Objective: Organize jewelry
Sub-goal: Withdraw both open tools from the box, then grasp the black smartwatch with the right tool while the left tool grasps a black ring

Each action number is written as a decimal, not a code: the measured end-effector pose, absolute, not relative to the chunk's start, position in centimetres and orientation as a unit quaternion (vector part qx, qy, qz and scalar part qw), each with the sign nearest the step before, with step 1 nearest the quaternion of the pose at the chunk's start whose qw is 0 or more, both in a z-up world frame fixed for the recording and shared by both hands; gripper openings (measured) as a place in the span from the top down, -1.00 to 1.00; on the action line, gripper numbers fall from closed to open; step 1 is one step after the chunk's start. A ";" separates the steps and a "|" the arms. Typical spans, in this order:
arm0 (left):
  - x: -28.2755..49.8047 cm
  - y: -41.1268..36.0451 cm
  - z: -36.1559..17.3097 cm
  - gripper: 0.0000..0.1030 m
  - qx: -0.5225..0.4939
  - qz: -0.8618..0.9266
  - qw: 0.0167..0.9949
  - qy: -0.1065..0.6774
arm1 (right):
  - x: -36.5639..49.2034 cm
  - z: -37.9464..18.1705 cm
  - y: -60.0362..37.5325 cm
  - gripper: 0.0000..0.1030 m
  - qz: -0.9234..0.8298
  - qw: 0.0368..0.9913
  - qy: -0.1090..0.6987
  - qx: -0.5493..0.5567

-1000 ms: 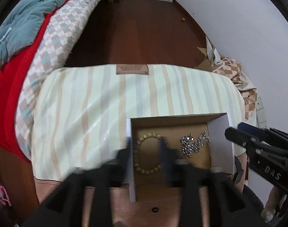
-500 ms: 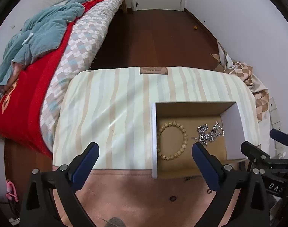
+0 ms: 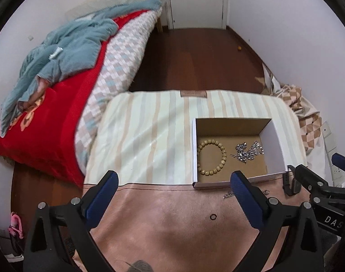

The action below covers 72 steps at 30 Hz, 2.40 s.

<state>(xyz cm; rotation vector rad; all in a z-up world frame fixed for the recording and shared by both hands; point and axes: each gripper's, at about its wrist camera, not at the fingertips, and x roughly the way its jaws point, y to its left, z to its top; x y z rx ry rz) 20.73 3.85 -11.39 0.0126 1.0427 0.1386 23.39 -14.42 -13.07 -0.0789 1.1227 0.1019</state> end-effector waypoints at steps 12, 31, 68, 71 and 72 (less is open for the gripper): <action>14.3 3.7 -5.2 -0.96 -0.006 0.070 0.895 0.441 | 16.5 -4.9 -15.1 -0.96 0.044 0.884 0.466 -0.024; 12.8 5.5 -9.3 -0.96 -0.014 0.115 0.881 0.458 | 13.4 -7.5 -19.6 -0.96 0.026 0.878 0.474 0.059; 18.4 -1.0 -27.3 0.01 -0.010 0.007 0.794 0.608 | 20.3 -24.6 -21.9 0.29 0.001 0.846 0.532 0.035; 18.1 -2.0 -26.9 0.67 0.007 -0.007 0.807 0.591 | 19.5 -24.7 -21.7 0.29 0.002 0.845 0.534 0.029; 18.0 -2.3 -26.9 0.83 0.011 -0.011 0.807 0.590 | 19.4 -24.8 -21.5 0.29 0.004 0.844 0.537 0.025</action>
